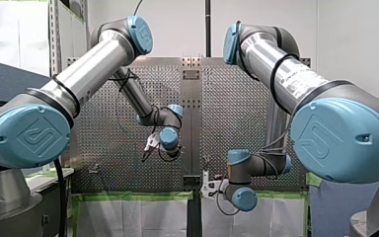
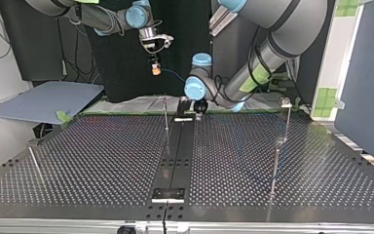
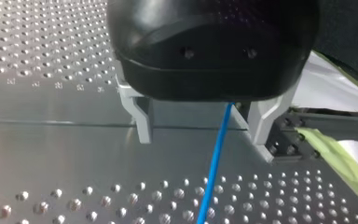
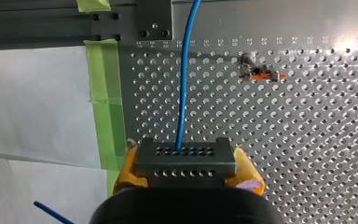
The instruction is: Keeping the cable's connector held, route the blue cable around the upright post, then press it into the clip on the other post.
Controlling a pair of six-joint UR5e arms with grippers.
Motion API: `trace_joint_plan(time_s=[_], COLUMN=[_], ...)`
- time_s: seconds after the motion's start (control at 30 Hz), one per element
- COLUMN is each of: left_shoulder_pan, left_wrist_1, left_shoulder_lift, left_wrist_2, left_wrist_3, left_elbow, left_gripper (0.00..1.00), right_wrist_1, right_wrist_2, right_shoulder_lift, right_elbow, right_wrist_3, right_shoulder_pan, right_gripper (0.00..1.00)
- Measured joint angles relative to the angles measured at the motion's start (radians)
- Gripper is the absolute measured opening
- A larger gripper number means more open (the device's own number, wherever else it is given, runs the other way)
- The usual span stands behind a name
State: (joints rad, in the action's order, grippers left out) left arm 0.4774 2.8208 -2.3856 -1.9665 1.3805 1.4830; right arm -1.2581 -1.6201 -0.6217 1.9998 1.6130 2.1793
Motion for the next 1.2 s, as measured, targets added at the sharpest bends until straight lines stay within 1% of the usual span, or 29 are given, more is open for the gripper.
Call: trace_joint_plan(time_s=[0.1, 0.2, 0.3, 0.47, 0.7, 0.77, 0.97, 1.03, 1.1, 1.2], left_shoulder_pan=[0.007, 0.016, 0.025, 0.031, 0.037, 0.041, 0.059, 0.063, 0.068, 0.075], left_wrist_1=[0.001, -0.005, -0.012, -0.013, -0.013, -0.009, 0.025, 0.041, 0.050, 0.041], left_shoulder_lift=[-0.019, -0.044, -0.055, -0.059, -0.060, -0.060, -0.066, -0.076, -0.094, -0.118], left_wrist_2=[-0.001, 0.009, 0.011, 0.008, 0.017, 0.025, 0.071, 0.080, 0.077, 0.079], left_wrist_3=[0.000, -0.001, -0.001, -0.001, -0.002, -0.004, -0.013, -0.020, -0.036, -0.055], left_elbow=[0.000, 0.000, 0.000, 0.000, 0.000, 0.000, 0.000, 0.000, 0.000, 0.000], left_gripper=[1.00, 1.00, 1.00, 1.00, 1.00, 1.00, 1.00, 1.00, 1.00, 1.00], right_wrist_1=[0.003, 0.005, 0.007, 0.009, 0.011, 0.010, 0.007, 0.006, 0.005, 0.005], right_wrist_2=[0.000, 0.000, 0.000, -0.001, -0.001, -0.001, -0.001, -0.001, -0.001, -0.001], right_shoulder_lift=[0.000, 0.000, 0.000, 0.000, 0.000, 0.000, 0.000, 0.000, -0.001, -0.001], right_elbow=[0.000, 0.000, -0.001, -0.002, -0.003, -0.003, -0.003, -0.003, -0.003, -0.003], right_wrist_3=[0.000, -0.001, 0.000, 0.005, 0.007, 0.008, 0.011, 0.012, 0.012, 0.013], right_shoulder_pan=[0.000, 0.000, 0.000, -0.002, -0.002, -0.002, -0.002, -0.002, -0.002, -0.002], right_gripper=[0.00, 0.00, 0.00, 0.00, 0.00, 0.00, 0.00, 0.00, 0.00, 0.00])
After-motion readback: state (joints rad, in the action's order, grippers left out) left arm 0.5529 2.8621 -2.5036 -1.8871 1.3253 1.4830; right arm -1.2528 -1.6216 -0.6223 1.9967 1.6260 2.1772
